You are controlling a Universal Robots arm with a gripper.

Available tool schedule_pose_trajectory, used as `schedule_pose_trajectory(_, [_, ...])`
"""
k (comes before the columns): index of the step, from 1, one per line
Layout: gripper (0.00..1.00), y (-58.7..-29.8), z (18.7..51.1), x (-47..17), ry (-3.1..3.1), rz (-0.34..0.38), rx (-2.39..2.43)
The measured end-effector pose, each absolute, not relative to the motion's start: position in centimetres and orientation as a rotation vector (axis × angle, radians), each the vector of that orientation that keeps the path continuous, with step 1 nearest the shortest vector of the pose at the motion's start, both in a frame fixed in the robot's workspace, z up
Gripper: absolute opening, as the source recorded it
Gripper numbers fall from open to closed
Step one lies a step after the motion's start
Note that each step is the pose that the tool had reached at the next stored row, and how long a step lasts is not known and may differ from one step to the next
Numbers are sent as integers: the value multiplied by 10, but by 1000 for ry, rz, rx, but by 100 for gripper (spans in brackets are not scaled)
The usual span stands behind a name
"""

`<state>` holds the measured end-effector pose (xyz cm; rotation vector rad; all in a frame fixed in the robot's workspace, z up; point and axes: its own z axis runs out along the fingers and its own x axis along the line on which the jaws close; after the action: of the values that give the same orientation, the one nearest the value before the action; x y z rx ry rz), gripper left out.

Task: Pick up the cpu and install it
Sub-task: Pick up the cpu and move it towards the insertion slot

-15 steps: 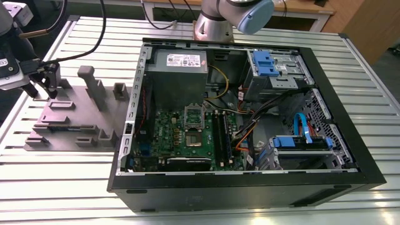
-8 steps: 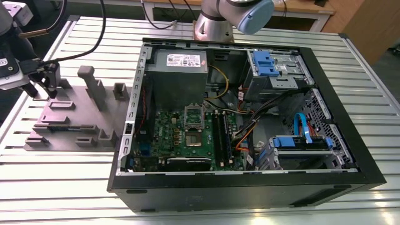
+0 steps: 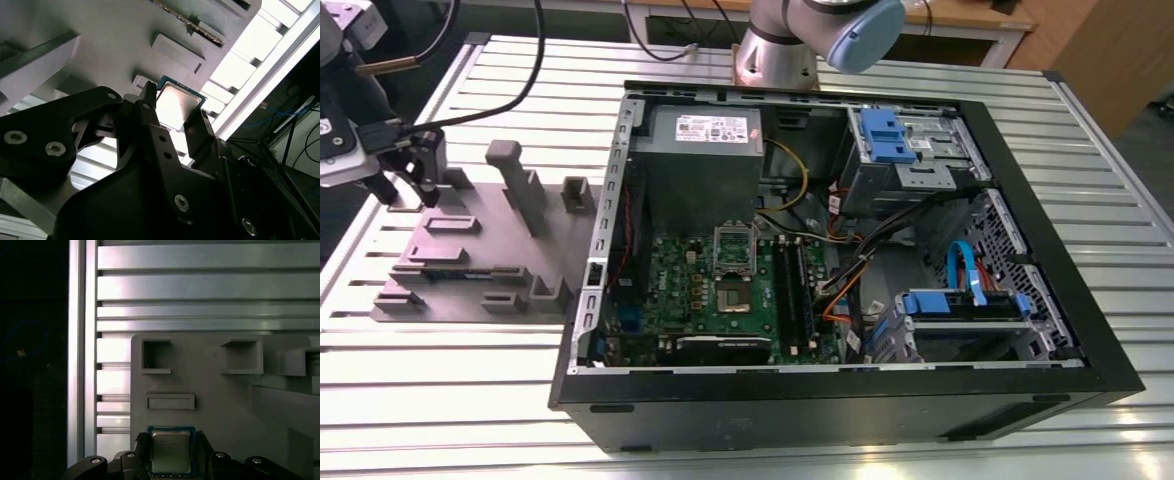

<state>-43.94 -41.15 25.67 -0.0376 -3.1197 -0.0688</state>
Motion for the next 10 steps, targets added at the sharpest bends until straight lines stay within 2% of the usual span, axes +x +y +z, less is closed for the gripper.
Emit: schedule_pose_trajectory(10, [47, -412, 262, -439, -3120, -69, -38])
